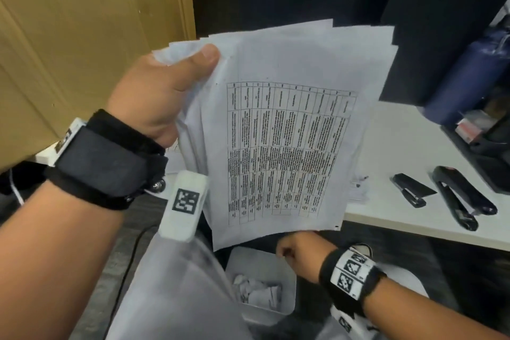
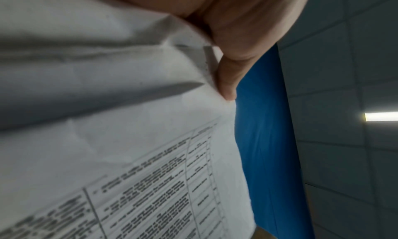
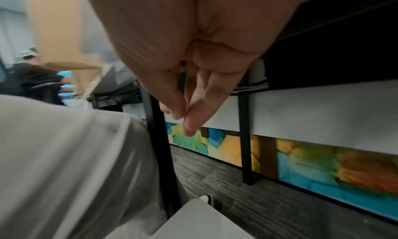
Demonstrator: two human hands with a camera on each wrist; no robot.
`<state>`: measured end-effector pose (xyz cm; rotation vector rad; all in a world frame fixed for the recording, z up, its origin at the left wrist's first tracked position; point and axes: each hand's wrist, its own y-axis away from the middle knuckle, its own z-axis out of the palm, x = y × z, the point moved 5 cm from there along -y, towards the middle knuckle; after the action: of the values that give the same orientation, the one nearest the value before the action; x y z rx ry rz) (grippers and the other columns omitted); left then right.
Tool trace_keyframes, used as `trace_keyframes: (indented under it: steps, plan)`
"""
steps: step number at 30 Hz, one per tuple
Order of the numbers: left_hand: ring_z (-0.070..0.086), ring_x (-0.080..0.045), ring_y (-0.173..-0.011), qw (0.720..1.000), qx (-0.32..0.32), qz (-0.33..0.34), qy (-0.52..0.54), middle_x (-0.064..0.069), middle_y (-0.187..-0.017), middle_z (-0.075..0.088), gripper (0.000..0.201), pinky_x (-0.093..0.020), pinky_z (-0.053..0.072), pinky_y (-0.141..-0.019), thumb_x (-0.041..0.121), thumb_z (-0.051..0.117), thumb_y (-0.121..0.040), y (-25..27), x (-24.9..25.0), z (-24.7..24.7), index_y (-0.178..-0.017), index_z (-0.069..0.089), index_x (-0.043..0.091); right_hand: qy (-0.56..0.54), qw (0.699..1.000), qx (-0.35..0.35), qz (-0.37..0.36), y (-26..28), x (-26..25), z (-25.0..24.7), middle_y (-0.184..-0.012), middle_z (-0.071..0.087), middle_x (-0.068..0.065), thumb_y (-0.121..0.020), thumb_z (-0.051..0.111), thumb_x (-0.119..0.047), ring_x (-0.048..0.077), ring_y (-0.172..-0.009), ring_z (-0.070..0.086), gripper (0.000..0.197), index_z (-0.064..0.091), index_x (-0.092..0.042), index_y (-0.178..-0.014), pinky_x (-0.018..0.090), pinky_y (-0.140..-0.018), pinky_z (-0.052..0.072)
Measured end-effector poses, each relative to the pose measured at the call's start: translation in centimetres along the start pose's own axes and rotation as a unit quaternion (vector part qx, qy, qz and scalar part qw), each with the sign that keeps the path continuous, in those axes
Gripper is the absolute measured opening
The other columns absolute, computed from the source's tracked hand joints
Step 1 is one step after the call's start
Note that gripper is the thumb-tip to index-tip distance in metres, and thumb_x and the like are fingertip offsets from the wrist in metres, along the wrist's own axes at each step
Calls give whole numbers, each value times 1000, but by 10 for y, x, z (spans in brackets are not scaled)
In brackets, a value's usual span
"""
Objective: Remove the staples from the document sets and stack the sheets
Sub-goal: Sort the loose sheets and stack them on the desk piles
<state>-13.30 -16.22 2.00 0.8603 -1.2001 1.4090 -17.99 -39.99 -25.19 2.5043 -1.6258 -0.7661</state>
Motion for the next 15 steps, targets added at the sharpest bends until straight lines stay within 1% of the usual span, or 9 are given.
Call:
trace_keyframes:
  steps: [2,4,6,7,9,10,11,13,15]
  plan:
    - [75,-30,-107,1000,-5,6,0,-11,-105,80,24,-40,60,-90,12,61,-100,1,0,1,-120,68,1,-14,1000,6,26,-8,2,0,-108,69,-7,-93,56,-13,11,-91,63,30,69,-33,-110,24,-86,53]
    - [72,-34,-112,1000,-10,13,-1,-14,-112,78,31,-44,59,-94,12,59,-101,0,0,0,-127,65,-3,-4,999,-19,32,-6,0,0,-111,68,-5,-94,57,-16,12,-93,62,30,66,-31,-118,25,-87,53]
    - [68,-38,-120,1000,-16,25,0,-19,-122,74,37,-50,56,-100,13,57,-103,-2,2,-4,-135,61,-4,3,998,-58,26,9,-1,-4,-109,68,-4,-93,55,-20,15,-96,64,30,65,-32,-119,25,-86,53]
    - [67,-40,-122,999,-15,30,2,-21,-126,71,39,-53,55,-103,14,57,-103,-3,4,-8,-137,59,-4,8,997,-69,25,20,1,-10,-105,68,-7,-93,55,-21,15,-95,64,27,66,-33,-115,21,-82,51]
    - [62,-42,-127,999,-14,32,4,-26,-134,65,44,-60,49,-107,17,56,-103,-6,9,-16,-141,55,-4,30,996,-79,30,49,12,-33,-94,70,-15,-90,54,-23,5,-85,64,19,68,-33,-99,11,-70,43]
    - [59,-45,-130,999,-22,33,1,-30,-140,59,47,-63,46,-110,20,57,-104,-8,11,-20,-144,52,-5,36,995,-82,41,66,20,-50,-92,72,-17,-88,54,-24,0,-81,63,18,69,-35,-91,9,-68,41]
    - [56,-47,-133,999,-26,36,-1,-32,-145,53,50,-66,43,-111,21,57,-103,-9,14,-23,-146,50,-5,26,995,-79,51,83,26,-69,-91,73,-20,-86,56,-26,-3,-80,64,18,69,-38,-84,9,-70,44]
    - [54,-48,-135,999,-31,41,2,-33,-148,49,52,-68,41,-111,22,56,-103,-13,19,-28,-147,48,-4,-48,997,-21,59,116,29,-114,-88,75,-20,-86,66,-27,-3,-78,68,18,73,-41,-78,19,-79,53]
    - [54,-47,-135,999,-35,41,3,-32,-149,49,50,-68,41,-111,22,55,-103,-16,26,-23,-147,49,-2,-158,975,150,41,144,27,-166,-80,74,-5,-85,77,-18,10,-68,68,20,77,-39,-82,31,-72,56]
